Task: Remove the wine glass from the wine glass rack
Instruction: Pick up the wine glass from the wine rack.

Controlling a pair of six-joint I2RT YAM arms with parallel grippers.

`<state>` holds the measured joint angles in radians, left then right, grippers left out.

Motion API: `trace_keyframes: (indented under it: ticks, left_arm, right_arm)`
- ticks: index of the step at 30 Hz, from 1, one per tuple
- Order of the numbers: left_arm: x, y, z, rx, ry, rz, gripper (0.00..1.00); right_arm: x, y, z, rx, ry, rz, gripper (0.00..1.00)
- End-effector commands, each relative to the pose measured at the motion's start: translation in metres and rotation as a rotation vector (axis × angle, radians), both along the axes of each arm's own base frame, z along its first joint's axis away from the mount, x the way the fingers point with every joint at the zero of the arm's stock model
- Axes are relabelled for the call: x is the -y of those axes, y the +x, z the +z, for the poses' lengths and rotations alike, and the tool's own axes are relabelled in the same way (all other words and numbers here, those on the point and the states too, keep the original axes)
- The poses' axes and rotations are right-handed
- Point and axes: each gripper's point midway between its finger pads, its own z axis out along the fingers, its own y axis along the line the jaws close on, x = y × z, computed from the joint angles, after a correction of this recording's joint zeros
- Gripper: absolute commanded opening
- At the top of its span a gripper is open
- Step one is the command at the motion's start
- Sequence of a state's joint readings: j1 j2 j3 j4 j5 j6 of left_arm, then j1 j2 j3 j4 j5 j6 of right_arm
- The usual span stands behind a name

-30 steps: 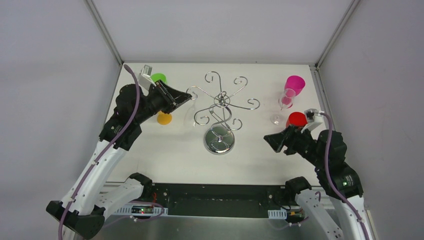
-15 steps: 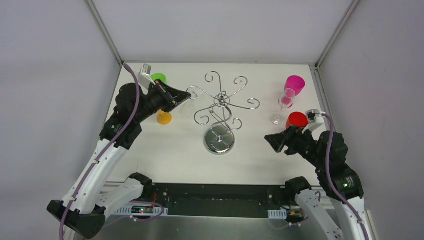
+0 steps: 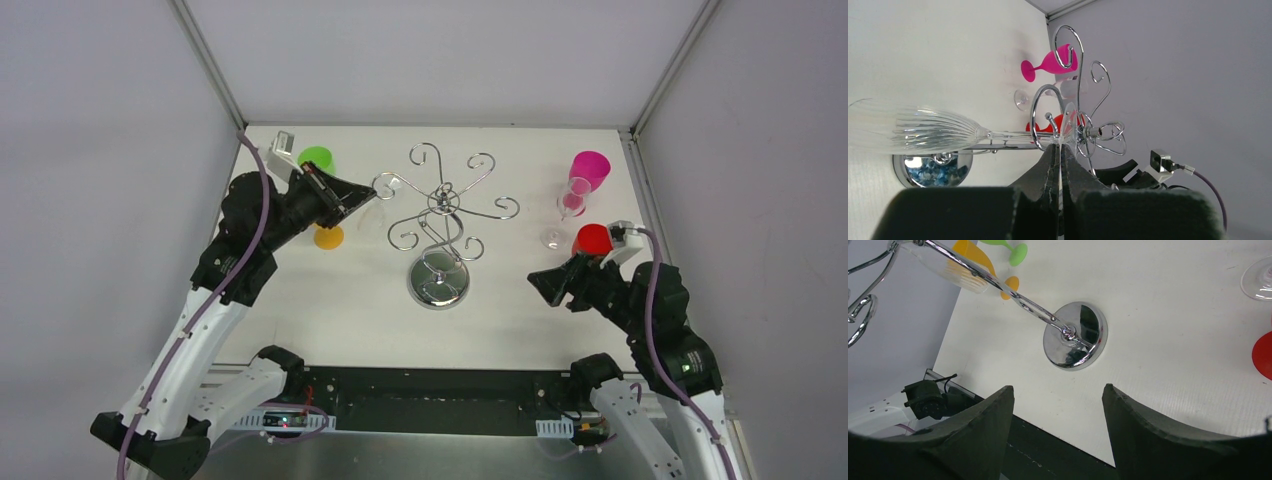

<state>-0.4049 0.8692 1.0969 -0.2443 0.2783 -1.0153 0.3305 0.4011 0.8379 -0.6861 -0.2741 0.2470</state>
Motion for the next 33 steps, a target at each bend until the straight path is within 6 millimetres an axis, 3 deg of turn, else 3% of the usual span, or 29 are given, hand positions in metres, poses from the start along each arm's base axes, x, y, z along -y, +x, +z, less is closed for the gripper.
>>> trace_keyframes:
  ticks: [1, 17, 25, 33]
  left_arm:
    - [-0.012, 0.002, 0.008, 0.043, 0.030, 0.042, 0.00]
    - [-0.019, 0.023, 0.021, 0.053, 0.036, 0.056, 0.00]
    - [-0.006, 0.037, 0.029, 0.044, -0.009, 0.011, 0.00]
    - [0.006, 0.038, 0.038, 0.051, -0.053, -0.052, 0.00]
  right_arm:
    - [0.000, 0.002, 0.006, 0.034, 0.014, -0.007, 0.68]
    - [0.001, 0.002, -0.004, 0.022, 0.010, -0.010, 0.68]
    - [0.000, 0.002, -0.008, 0.017, 0.010, -0.007, 0.68]
    - [-0.002, 0.005, -0.013, 0.007, 0.014, -0.005, 0.68]
